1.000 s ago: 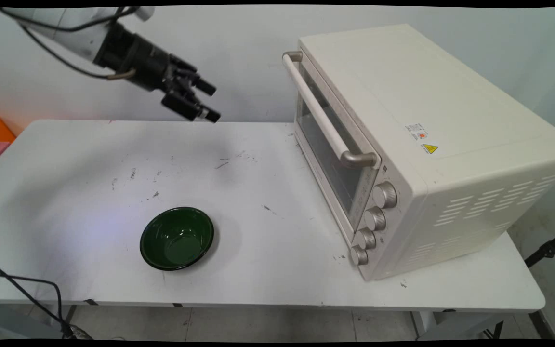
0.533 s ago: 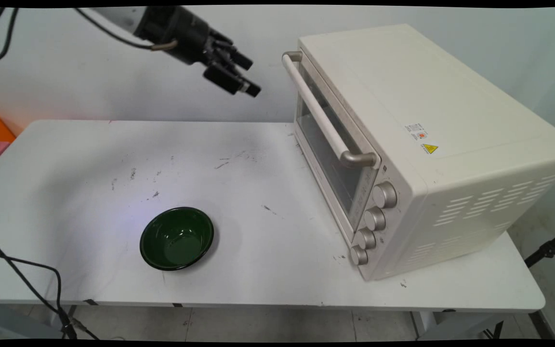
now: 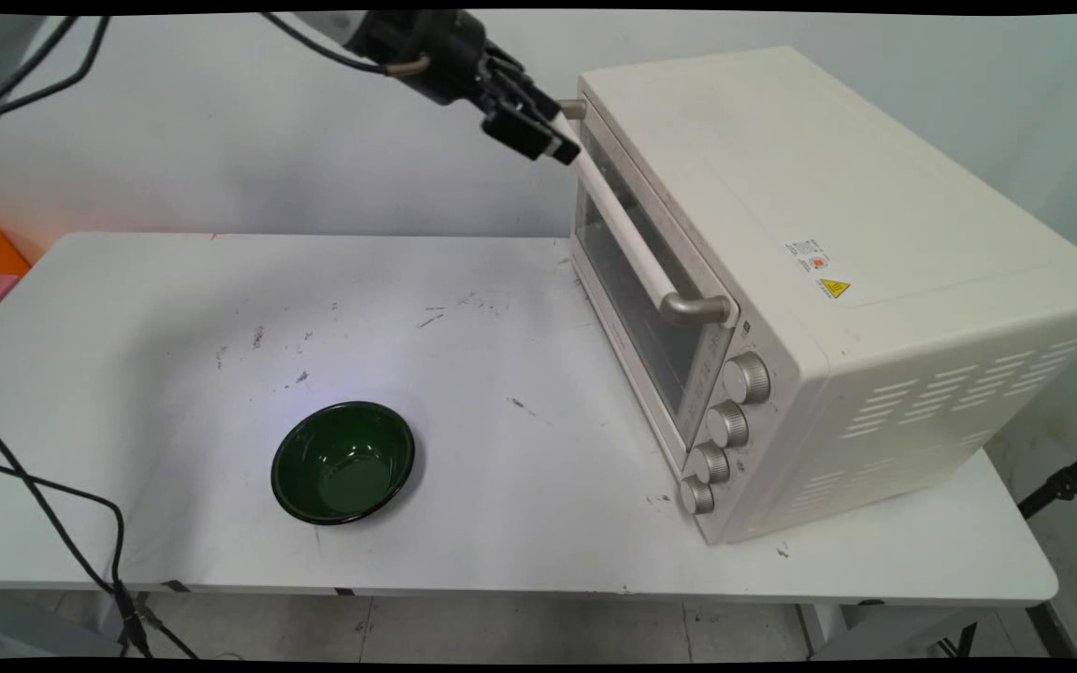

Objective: Open the oven

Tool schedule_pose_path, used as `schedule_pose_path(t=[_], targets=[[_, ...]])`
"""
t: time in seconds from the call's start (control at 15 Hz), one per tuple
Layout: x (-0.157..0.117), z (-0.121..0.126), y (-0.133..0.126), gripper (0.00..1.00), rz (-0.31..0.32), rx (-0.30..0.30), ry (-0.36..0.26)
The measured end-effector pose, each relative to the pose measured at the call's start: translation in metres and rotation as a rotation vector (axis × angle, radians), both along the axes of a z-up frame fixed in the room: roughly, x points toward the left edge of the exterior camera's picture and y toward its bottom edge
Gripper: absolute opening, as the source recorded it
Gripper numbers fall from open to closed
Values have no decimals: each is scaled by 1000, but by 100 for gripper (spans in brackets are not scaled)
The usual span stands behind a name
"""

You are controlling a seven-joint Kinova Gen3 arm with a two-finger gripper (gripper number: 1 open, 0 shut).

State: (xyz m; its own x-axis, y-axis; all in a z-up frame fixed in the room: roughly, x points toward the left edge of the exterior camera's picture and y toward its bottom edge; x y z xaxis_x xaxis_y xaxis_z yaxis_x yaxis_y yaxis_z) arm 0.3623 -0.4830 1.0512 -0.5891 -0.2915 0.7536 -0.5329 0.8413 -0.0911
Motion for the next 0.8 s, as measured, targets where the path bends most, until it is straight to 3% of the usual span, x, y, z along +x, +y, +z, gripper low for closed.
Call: schedule_pose_path(t=[0.8], targets=[[-44, -17, -28, 0, 17, -6, -33]])
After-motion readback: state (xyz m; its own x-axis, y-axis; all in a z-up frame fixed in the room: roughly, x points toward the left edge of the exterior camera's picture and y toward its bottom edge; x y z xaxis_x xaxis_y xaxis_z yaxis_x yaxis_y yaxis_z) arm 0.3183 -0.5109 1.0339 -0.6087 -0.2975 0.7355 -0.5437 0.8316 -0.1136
